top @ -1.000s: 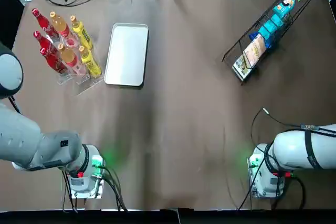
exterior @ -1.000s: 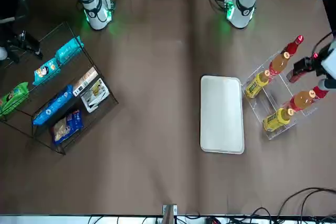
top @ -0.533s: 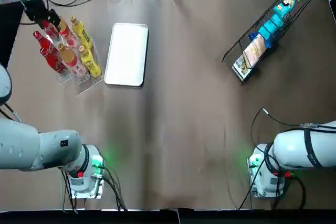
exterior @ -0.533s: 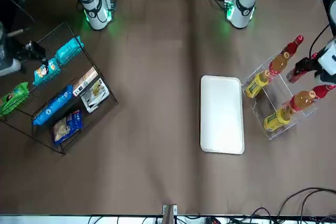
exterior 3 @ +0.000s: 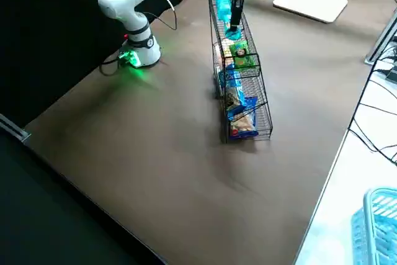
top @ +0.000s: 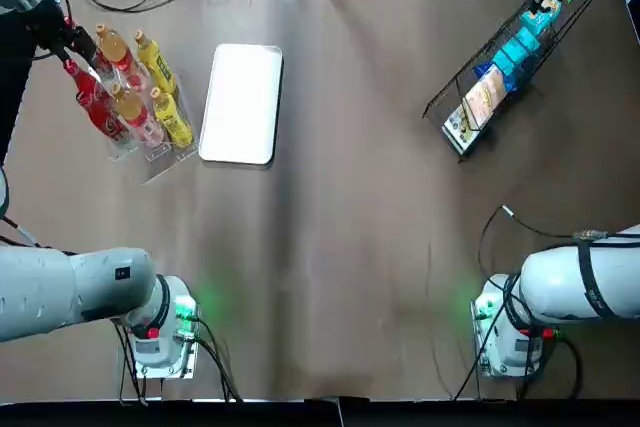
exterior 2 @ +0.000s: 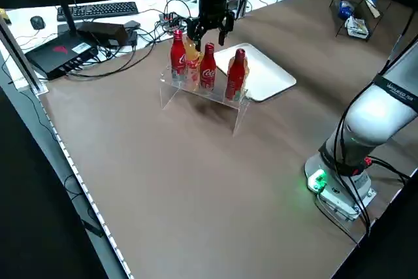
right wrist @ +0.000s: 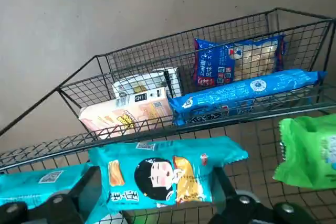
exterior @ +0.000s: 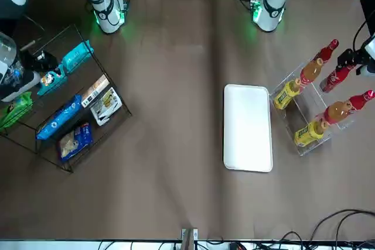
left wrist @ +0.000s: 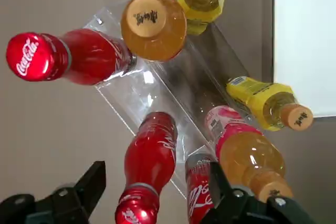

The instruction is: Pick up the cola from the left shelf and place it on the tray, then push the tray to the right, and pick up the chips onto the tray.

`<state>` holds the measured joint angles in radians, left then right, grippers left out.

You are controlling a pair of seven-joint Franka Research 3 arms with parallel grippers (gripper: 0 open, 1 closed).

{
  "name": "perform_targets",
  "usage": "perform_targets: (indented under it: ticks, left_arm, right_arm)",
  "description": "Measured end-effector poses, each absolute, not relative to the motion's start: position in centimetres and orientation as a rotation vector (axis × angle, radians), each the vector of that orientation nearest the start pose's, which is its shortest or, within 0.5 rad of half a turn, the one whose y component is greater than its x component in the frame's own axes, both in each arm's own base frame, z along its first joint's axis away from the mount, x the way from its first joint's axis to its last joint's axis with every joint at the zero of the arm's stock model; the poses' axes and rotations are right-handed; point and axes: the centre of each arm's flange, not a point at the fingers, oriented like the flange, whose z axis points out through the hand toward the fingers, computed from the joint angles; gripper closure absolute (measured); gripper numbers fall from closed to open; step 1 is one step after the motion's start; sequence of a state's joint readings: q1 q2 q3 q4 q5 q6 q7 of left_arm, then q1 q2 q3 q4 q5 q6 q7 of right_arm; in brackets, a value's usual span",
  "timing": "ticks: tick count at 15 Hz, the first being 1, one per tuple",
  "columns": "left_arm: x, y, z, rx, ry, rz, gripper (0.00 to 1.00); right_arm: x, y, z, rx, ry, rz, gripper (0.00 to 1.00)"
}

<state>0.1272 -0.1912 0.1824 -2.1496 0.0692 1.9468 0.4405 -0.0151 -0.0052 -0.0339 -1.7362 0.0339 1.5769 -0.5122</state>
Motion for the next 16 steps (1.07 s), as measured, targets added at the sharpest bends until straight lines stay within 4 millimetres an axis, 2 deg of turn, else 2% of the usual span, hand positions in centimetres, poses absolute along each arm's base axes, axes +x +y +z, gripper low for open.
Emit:
perform_targets:
  ticks: [1,3,5,6,8,13,15,16]
  left_arm:
    - [46.8,15.9,48.2,-3.109,0.249,0.036,0.14]
    - [46.7,16.0,48.1,-3.111,0.243,0.038,0.26]
    - [46.6,16.2,48.0,-3.113,0.238,0.040,0.29]
    - [46.5,16.4,48.0,-3.114,0.233,0.041,0.29]
    - [46.3,16.7,47.9,-3.119,0.221,0.050,0.31]
    - [46.1,16.9,48.0,-3.122,0.216,0.054,0.41]
    - [46.0,16.9,48.0,-3.124,0.215,0.058,0.58]
    - [46.0,16.9,48.0,-3.125,0.214,0.064,0.58]
  right_arm:
    - [54.3,-2.3,54.9,-2.976,-0.707,0.218,0.07]
    - [54.4,-2.4,54.6,-2.979,-0.716,0.229,0.08]
    - [54.5,-2.5,54.0,-2.983,-0.721,0.250,0.10]
    - [54.5,-2.5,53.8,-2.983,-0.721,0.256,0.18]
    - [54.6,-2.5,53.6,-2.985,-0.725,0.263,0.19]
    - [54.5,-2.1,54.0,-2.984,-0.736,0.273,0.58]
    - [54.5,-2.1,54.2,-2.986,-0.738,0.268,0.76]
    - [54.5,-2.0,54.4,-2.987,-0.740,0.262,0.78]
